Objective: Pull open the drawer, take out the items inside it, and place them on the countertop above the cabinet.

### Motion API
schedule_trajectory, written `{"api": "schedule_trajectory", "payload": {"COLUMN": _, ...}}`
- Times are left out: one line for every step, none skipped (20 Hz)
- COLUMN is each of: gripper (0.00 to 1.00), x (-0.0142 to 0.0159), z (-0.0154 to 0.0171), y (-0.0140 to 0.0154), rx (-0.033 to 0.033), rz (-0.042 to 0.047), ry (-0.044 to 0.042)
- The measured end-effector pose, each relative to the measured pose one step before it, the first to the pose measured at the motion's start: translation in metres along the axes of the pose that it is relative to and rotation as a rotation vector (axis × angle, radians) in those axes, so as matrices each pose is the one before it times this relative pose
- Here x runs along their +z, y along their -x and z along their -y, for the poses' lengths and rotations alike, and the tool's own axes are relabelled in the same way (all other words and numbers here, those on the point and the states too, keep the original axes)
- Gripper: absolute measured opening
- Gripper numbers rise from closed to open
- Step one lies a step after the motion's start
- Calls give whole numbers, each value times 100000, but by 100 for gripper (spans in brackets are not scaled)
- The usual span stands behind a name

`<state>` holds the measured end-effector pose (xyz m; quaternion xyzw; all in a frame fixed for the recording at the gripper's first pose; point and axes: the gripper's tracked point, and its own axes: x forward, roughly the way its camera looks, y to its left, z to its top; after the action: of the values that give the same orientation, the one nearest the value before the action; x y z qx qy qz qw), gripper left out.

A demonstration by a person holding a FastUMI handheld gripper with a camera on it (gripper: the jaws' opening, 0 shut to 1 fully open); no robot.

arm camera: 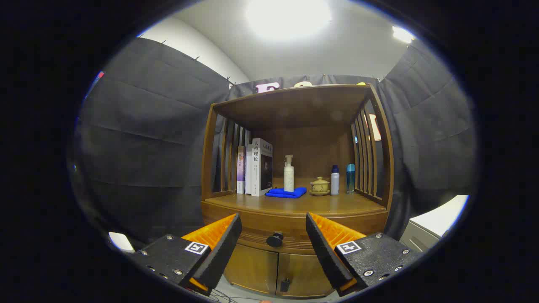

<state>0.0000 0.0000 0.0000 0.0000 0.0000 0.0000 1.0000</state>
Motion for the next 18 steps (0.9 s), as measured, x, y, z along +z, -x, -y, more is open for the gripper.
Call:
{"api": "schedule_trajectory", "payload": {"gripper": 95, "x": 84, "z": 44, "y": 20, "rx": -274, "rz": 494, "ry": 31}}
{"api": "schedule_trajectory", "payload": {"gripper": 94, "x": 95, "z": 58, "y": -27, "rx": -473, "rz": 620, "ry": -128}}
{"api": "schedule_trajectory", "payload": {"gripper": 95, "x": -69, "z": -5, "y": -131, "rx": -531, "rz": 458, "ry": -232}}
{"api": "schedule_trajectory", "payload": {"gripper": 95, "x": 41, "z": 12, "y": -80, "rx": -370, "rz": 171, "ry": -311}}
{"api": "schedule_trajectory", "payload": {"gripper": 94, "x": -32, "z": -23, "y": -51, "rx": -634, "rz": -53, "ry": -256}}
{"api": "schedule_trajectory", "payload": {"gripper": 95, "x": -34, "z": -21, "y": -28, "rx": -379, "rz": -213, "ry": -192}}
{"api": "schedule_trajectory", "payload": {"gripper": 95, "x": -32, "z": -45, "y": 0, "rx": -185, "rz": -56, "ry": -153}}
{"api": "schedule_trajectory", "payload": {"gripper": 95, "x": 126, "z": -13, "y": -38, "rx": -110, "rz": 95, "ry": -71}}
{"api": "schedule_trajectory", "payload": {"gripper": 95, "x": -25, "z": -11, "y": -26, "rx": 43, "rz": 255, "ry": 36}}
{"api": "schedule_trajectory", "payload": {"gripper": 95, "x": 149, "z": 12, "y": -4, "rx": 85, "rz": 359, "ry": -1}}
{"api": "schedule_trajectory", "payload": {"gripper": 95, "x": -54, "z": -34, "y": -6, "rx": 83, "rz": 249, "ry": 32}}
{"api": "schedule_trajectory", "payload": {"gripper": 95, "x": 8, "z": 57, "y": -77, "rx": -200, "rz": 274, "ry": 214}}
{"api": "schedule_trajectory", "payload": {"gripper": 95, "x": -174, "z": 92, "y": -83, "rx": -274, "rz": 66, "ry": 340}}
{"api": "schedule_trajectory", "payload": {"gripper": 95, "x": -31, "z": 81, "y": -64, "rx": -391, "rz": -65, "ry": 325}}
{"api": "schedule_trajectory", "payload": {"gripper": 95, "x": -115, "z": -19, "y": -34, "rx": -175, "rz": -152, "ry": 89}}
{"api": "schedule_trajectory", "payload": {"gripper": 95, "x": 50, "z": 53, "y": -4, "rx": -112, "rz": -232, "ry": -36}}
{"api": "schedule_trajectory", "payload": {"gripper": 95, "x": -59, "z": 15, "y": 19, "rx": -290, "rz": -126, "ry": -70}}
{"api": "schedule_trajectory", "payload": {"gripper": 95, "x": 46, "z": -35, "y": -29, "rx": -128, "rz": -2, "ry": -217}}
